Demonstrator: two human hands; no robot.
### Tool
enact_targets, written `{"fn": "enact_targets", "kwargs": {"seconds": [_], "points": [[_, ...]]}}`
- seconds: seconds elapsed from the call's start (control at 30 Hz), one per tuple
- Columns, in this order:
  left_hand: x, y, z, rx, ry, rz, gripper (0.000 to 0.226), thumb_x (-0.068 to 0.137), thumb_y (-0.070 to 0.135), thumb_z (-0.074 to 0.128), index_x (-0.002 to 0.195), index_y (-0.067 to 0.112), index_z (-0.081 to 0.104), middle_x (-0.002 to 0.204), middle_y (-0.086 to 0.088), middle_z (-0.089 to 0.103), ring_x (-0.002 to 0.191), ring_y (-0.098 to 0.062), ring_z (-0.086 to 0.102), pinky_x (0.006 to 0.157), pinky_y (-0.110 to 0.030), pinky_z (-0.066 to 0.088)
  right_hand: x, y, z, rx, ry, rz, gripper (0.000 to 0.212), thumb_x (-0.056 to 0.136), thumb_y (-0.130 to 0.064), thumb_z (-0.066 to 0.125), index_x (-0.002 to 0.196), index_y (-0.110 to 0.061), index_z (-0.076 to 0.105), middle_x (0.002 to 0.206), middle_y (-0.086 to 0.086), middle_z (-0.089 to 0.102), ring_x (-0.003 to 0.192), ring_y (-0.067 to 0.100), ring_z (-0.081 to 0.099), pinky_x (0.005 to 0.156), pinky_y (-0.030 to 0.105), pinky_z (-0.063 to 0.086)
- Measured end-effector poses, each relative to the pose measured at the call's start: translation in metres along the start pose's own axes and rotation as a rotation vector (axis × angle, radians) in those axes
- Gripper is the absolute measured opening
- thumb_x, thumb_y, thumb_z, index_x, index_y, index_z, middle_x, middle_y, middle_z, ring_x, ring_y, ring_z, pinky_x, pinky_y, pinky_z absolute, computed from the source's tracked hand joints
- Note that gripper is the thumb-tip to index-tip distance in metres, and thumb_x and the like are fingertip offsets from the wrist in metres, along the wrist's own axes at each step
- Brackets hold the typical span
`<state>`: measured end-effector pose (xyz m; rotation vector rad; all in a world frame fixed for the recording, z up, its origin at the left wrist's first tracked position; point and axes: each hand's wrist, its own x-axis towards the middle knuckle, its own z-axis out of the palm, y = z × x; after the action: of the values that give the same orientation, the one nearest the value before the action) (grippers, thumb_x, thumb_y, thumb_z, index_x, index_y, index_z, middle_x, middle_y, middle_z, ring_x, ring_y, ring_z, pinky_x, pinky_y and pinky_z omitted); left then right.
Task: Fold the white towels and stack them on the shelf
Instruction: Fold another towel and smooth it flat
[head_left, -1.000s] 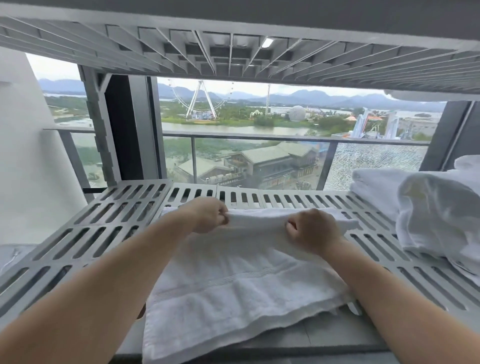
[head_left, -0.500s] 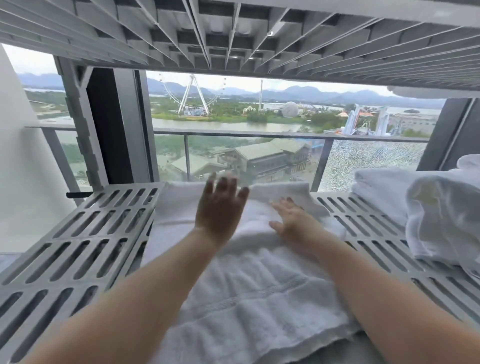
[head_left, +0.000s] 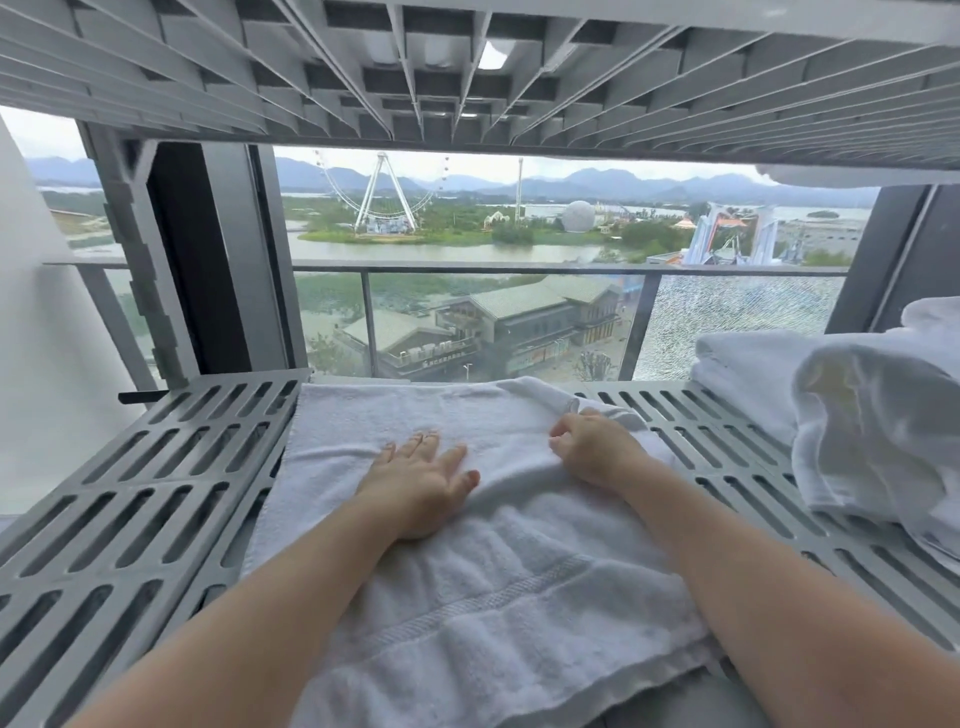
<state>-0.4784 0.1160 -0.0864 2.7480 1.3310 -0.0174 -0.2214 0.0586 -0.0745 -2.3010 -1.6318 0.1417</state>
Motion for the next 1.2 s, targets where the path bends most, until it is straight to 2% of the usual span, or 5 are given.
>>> {"fn": "enact_targets", "kwargs": {"seconds": [0.1, 0.23, 0.6, 0.77, 1.2], "points": [[-0.002, -0.002, 0.003, 0.017, -0.011, 0.025, 0.070, 0.098, 0.069, 0.009, 0.160, 0.037, 0.002, 0.169, -0.002, -0.007, 0.155, -0.018, -0.009, 0.124, -0.047, -0.009, 0.018, 0.001, -0.008, -0.051, -0.038, 0.016, 0.040, 0.094, -0.045, 0.053, 0.130, -0.029, 0.061, 0.144, 0.005, 0.052, 0.128, 0.024, 0.050, 0.105, 0.034, 0.038], [0.001, -0.004, 0.002, 0.013, -0.016, 0.047, 0.069, 0.098, 0.068, 0.012, 0.160, 0.038, 0.003, 0.169, 0.001, -0.007, 0.155, -0.015, -0.010, 0.124, -0.046, -0.008, 0.034, 0.008, -0.011, 0.021, -0.146, 0.023, 0.076, 0.095, -0.057, 0.052, 0.158, -0.033, 0.017, 0.167, 0.007, -0.012, 0.154, 0.025, -0.006, 0.122, 0.042, 0.003], [0.018, -0.011, 0.000, -0.068, 0.043, 0.037, 0.064, 0.100, 0.066, 0.012, 0.159, 0.041, 0.016, 0.169, 0.007, 0.002, 0.155, -0.011, -0.002, 0.125, -0.045, -0.001, 0.007, 0.021, -0.014, 0.270, 0.063, -0.063, 0.049, 0.105, -0.043, 0.031, 0.121, -0.011, 0.065, 0.127, 0.013, 0.065, 0.117, 0.031, 0.056, 0.102, 0.041, 0.041], [0.002, 0.002, -0.010, -0.031, 0.350, 0.026, 0.067, 0.096, 0.066, 0.007, 0.111, 0.027, 0.060, 0.121, 0.001, 0.065, 0.108, -0.025, 0.062, 0.078, -0.037, 0.043, -0.020, 0.045, -0.035, 0.315, 0.202, -0.038, 0.035, 0.097, -0.031, 0.042, 0.106, -0.019, 0.074, 0.109, 0.004, 0.074, 0.103, 0.024, 0.063, 0.089, 0.037, 0.047], [-0.076, 0.243, -0.012, -0.160, 0.380, 0.410, 0.053, 0.089, 0.071, 0.048, 0.104, 0.026, 0.073, 0.120, 0.002, 0.068, 0.110, -0.022, 0.064, 0.079, -0.035, 0.049, -0.059, 0.112, -0.051, 0.273, 0.241, 0.239, 0.019, 0.084, -0.028, 0.061, 0.081, -0.015, 0.074, 0.083, 0.002, 0.075, 0.078, 0.022, 0.067, 0.060, 0.028, 0.040]]}}
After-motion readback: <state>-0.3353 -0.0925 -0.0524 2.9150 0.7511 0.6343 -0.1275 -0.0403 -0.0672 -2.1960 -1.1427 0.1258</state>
